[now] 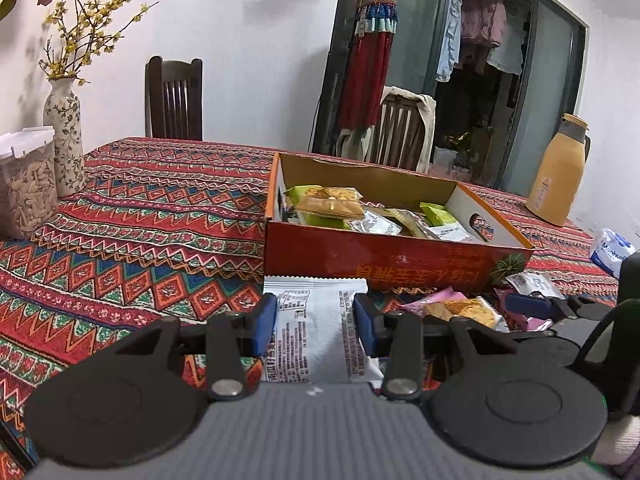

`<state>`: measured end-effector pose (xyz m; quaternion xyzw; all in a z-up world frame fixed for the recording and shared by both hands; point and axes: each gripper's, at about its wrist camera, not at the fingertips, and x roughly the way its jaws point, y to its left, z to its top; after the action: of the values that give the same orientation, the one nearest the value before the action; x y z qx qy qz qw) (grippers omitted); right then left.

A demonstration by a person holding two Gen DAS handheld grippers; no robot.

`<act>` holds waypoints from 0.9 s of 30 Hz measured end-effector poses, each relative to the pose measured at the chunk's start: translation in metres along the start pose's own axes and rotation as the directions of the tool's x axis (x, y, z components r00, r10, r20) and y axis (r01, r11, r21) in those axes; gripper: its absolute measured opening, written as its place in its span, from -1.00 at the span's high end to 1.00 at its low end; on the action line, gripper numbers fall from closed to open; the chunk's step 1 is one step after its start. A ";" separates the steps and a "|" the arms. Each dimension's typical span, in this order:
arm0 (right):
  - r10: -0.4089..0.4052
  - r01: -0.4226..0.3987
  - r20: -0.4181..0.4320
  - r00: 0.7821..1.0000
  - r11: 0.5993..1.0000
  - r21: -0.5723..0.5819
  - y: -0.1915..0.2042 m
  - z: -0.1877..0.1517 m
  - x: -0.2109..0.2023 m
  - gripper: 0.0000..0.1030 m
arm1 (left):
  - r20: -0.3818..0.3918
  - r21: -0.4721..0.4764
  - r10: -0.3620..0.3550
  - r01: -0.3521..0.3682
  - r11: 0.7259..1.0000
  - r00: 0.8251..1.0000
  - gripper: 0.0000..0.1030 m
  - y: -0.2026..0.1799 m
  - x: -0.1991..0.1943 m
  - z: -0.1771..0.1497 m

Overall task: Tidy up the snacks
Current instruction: 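Carry both packets into the orange box and open both grippers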

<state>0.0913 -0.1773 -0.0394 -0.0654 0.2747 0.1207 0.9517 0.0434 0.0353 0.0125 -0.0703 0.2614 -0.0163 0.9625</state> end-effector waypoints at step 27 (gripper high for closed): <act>-0.037 0.032 0.114 0.993 0.998 0.047 -0.027 0.028 -0.022 -0.21 | 0.066 0.033 -0.007 0.005 0.999 0.998 0.17 -0.019 0.009 0.043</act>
<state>0.0947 -0.2025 -0.0022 -0.0414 0.2212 0.1014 0.9691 0.0732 0.0211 0.0472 -0.0560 0.2289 -0.0212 0.9716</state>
